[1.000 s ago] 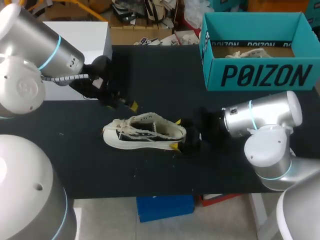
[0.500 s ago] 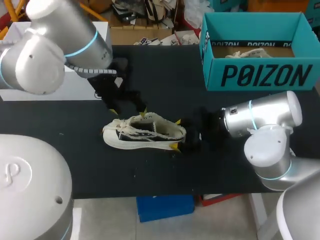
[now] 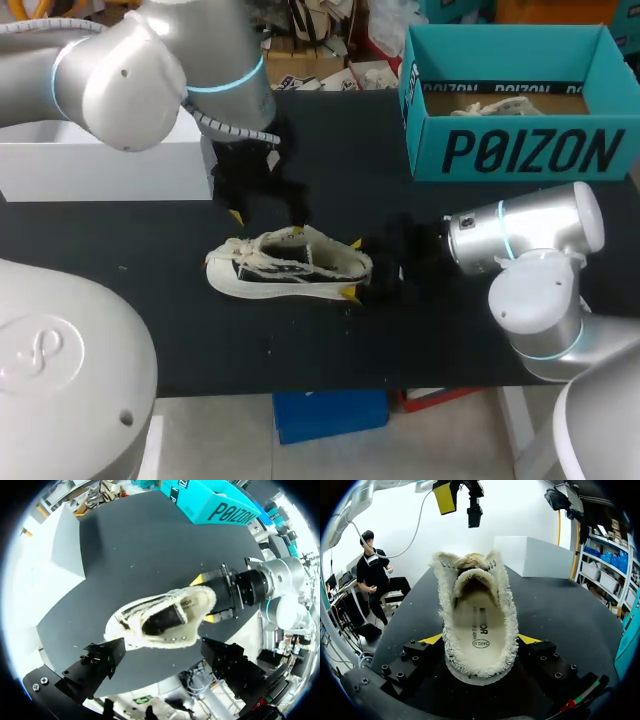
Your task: Take the shoe out of the shoebox, open the shoe tongue, remove and reinsert the insole, then place the shoe into the shoebox
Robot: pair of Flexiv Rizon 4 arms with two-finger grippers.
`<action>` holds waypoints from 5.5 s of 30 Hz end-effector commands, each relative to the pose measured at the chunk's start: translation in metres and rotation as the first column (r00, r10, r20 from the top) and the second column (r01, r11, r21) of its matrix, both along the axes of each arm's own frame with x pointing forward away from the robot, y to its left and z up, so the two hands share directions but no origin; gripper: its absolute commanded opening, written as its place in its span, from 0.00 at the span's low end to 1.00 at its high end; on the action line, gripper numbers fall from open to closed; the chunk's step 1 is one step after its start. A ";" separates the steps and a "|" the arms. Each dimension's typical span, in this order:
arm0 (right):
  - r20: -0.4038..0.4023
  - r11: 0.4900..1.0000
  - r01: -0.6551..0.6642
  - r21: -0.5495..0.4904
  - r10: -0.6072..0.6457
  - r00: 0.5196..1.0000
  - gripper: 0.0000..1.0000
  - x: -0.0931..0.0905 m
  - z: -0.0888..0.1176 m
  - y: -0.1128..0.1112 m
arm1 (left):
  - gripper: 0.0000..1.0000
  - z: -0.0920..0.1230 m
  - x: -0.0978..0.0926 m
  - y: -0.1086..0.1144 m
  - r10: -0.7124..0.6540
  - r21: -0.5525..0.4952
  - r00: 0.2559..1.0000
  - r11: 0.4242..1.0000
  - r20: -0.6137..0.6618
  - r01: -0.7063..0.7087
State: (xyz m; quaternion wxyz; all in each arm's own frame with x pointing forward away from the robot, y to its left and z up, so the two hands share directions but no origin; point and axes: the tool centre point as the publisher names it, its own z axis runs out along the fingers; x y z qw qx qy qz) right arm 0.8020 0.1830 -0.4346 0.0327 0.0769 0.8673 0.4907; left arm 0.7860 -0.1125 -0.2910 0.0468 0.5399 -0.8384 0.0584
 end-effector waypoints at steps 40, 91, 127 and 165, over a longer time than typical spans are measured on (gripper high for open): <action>0.000 1.000 0.001 -0.001 -0.001 1.000 0.00 0.001 -0.004 0.002 | 1.00 -0.080 0.007 -0.026 0.152 0.539 0.979 0.818 0.137 -0.202; 0.000 1.000 0.001 -0.001 -0.001 1.000 0.00 0.001 -0.004 0.002 | 0.00 -0.041 0.013 0.010 0.210 0.394 0.944 0.868 0.256 -0.301; 0.000 1.000 0.001 -0.001 -0.001 1.000 0.00 0.001 -0.004 0.002 | 0.00 -0.051 0.009 0.069 0.323 0.322 0.917 0.864 0.235 -0.387; 0.000 1.000 0.001 -0.001 -0.001 1.000 0.00 0.001 -0.004 0.002 | 1.00 -0.013 0.017 0.053 -0.231 0.120 0.943 0.971 0.239 0.208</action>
